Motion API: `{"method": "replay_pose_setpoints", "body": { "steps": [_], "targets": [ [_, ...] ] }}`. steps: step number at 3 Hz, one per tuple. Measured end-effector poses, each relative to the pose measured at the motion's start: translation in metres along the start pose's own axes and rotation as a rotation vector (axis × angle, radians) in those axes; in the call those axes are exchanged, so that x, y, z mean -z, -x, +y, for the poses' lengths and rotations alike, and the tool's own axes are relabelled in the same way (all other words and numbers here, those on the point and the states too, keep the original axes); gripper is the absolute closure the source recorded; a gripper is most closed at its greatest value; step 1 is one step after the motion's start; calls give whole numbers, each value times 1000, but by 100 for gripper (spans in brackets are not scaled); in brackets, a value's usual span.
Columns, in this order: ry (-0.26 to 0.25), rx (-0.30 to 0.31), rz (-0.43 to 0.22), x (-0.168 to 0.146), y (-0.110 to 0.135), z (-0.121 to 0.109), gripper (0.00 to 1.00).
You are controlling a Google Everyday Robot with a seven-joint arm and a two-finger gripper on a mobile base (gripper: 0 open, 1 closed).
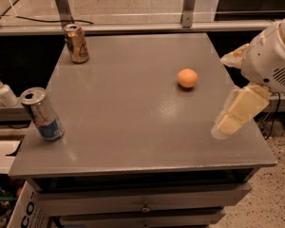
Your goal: Pick redbull can
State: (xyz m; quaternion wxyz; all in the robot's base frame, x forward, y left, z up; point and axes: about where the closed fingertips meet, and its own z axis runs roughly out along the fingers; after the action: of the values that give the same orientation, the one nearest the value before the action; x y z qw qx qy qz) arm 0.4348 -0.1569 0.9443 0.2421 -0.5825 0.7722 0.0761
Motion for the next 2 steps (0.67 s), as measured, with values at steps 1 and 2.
{"method": "replay_pose_setpoints", "body": {
  "steps": [1,2],
  "targets": [
    [74,-17,-140,-31,24,16,0],
    [160,-29,-287,-59,50,31,0]
  ]
}}
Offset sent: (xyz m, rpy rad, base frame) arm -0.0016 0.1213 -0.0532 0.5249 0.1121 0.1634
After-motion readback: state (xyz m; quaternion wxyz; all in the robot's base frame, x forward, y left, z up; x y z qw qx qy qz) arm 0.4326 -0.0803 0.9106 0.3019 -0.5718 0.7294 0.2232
